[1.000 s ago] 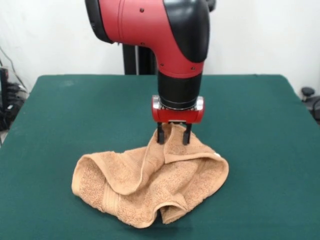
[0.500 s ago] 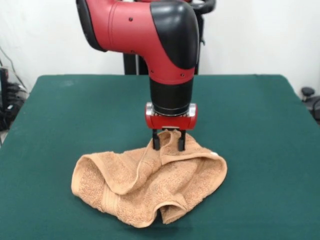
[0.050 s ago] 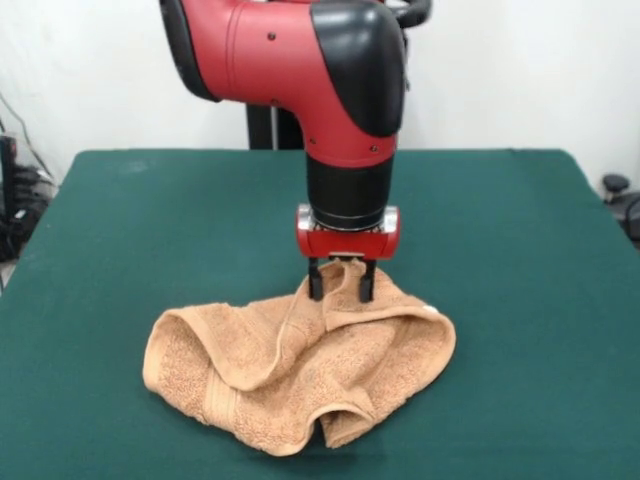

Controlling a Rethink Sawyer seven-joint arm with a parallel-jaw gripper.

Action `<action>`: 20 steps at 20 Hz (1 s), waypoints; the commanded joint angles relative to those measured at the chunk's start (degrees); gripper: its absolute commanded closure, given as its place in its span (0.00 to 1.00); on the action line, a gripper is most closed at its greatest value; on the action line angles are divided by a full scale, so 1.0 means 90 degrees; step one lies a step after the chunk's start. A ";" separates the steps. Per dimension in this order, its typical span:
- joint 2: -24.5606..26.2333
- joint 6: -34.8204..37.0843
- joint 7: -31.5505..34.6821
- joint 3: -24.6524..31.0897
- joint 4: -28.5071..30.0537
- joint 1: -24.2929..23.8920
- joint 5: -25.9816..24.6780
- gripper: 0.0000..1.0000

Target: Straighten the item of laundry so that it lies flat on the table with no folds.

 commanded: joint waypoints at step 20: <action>-0.1396 0.1095 0.1842 -0.0452 0.0740 0.1484 0.0509 1.00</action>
